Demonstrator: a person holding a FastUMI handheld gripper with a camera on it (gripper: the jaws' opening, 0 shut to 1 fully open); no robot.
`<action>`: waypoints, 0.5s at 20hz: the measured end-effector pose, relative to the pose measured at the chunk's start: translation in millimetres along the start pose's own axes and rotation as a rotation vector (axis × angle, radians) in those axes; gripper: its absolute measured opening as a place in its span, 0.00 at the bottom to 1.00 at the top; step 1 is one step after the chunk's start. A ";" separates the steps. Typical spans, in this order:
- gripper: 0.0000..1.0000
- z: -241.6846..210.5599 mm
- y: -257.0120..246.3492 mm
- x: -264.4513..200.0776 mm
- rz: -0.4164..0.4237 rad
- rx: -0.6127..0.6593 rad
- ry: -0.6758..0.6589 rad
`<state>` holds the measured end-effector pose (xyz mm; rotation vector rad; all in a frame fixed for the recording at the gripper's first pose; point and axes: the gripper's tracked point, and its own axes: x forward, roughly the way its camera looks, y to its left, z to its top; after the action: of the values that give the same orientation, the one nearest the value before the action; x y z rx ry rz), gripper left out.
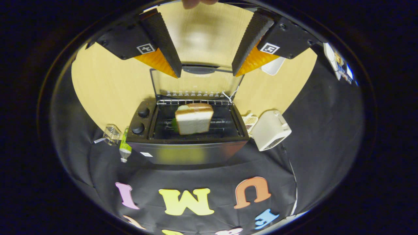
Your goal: Open the toaster oven, put the food inside, and close the toaster oven door.
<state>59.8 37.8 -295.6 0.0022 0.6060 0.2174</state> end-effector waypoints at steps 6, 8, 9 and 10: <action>1.00 -44.3 -27.3 32.5 -0.082 0.033 0.061; 1.00 -55.5 -29.5 46.7 -0.092 0.055 0.080; 1.00 -61.8 -29.5 52.5 -0.093 0.066 0.100; 1.00 -67.2 -29.3 58.2 -0.091 0.072 0.117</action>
<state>74.3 16.8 -385.7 0.0318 0.7289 0.1081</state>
